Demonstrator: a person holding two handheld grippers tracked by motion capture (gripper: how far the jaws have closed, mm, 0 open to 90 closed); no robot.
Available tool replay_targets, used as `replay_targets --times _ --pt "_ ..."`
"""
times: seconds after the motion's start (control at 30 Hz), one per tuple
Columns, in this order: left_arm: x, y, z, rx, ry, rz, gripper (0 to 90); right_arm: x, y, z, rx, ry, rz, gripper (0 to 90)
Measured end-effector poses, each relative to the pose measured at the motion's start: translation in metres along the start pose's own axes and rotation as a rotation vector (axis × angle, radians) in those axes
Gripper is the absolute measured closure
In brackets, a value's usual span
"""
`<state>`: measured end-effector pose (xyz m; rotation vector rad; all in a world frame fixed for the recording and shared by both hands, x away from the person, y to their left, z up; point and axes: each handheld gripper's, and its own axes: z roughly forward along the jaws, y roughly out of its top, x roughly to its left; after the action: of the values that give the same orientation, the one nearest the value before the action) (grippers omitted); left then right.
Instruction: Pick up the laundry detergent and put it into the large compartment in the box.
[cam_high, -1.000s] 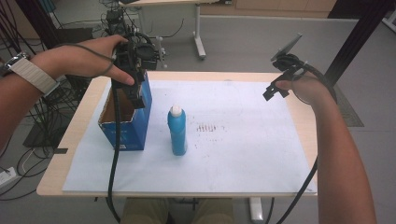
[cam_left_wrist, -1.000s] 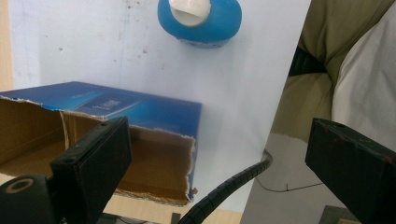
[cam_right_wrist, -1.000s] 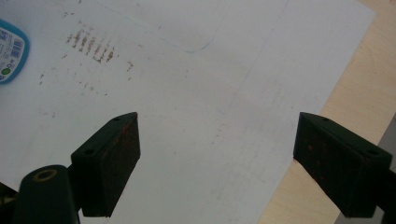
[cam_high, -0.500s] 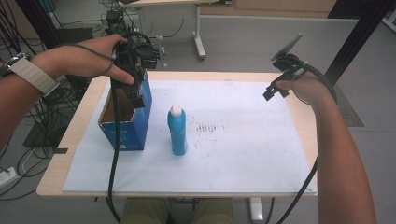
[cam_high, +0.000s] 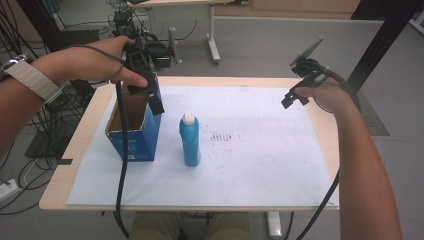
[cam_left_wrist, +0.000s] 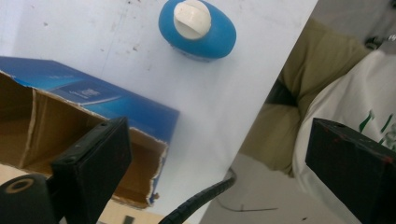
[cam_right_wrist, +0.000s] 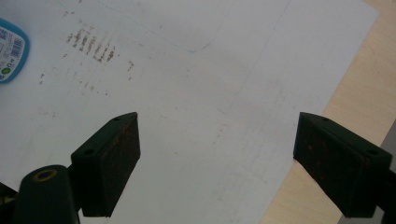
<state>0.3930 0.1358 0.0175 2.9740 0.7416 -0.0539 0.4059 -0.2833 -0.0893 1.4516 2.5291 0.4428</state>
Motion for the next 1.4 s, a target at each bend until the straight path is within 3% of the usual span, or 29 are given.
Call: replay_targets --times 0.2,0.43,0.57,0.63,0.77,0.8,0.9,0.93,1.07,1.1,1.23,1.27,1.33,1.4 --pt "-0.001 0.010 0.000 0.028 -0.018 -0.099 11.8 0.000 -0.002 0.001 -0.004 0.005 0.002 14.6" --pt "0.002 0.011 -0.002 0.006 -0.044 -0.242 14.0 -0.002 -0.004 0.002 -0.006 0.008 0.003 14.6" --pt "0.000 0.014 -0.005 0.003 -0.021 -0.274 13.9 -0.003 -0.005 0.001 -0.006 0.007 0.005 14.6" --pt "-0.005 0.019 -0.006 0.011 0.018 -0.288 14.0 -0.003 -0.006 0.001 -0.009 0.008 0.007 14.6" --pt "-0.005 0.022 -0.006 0.014 0.027 -0.324 14.7 -0.003 -0.008 0.002 -0.014 0.009 -0.002 14.6" --pt "-0.006 0.021 -0.006 0.004 0.043 -0.351 14.7 -0.003 -0.008 0.003 -0.013 0.009 -0.004 14.7" --pt "0.000 0.025 -0.004 0.013 0.030 -0.468 12.6 -0.003 -0.008 0.004 -0.015 0.012 -0.005 14.7" --pt "0.000 0.025 -0.004 0.013 0.030 -0.468 12.4 -0.003 -0.008 0.004 -0.015 0.012 -0.005 14.7" --pt "0.003 0.028 0.000 0.011 0.015 -0.557 13.6 -0.003 -0.007 0.006 -0.017 0.014 -0.012 14.7" --pt "0.003 0.028 0.000 0.011 0.015 -0.557 13.6 -0.002 -0.007 0.006 -0.018 0.015 -0.012 14.7" --pt "0.011 0.030 0.003 0.008 -0.012 -0.679 13.7 -0.002 -0.006 0.006 -0.022 0.017 -0.017 14.7" --pt "0.011 0.030 0.003 0.008 -0.012 -0.679 13.9 -0.002 -0.006 0.006 -0.022 0.017 -0.017 14.7" --pt "0.014 0.033 0.006 0.008 -0.031 -0.735 14.1 -0.001 -0.006 0.006 -0.026 0.020 -0.022 14.7" --pt "0.014 0.034 0.006 0.010 -0.031 -0.751 14.6 -0.001 -0.006 0.006 -0.027 0.020 -0.026 14.7"
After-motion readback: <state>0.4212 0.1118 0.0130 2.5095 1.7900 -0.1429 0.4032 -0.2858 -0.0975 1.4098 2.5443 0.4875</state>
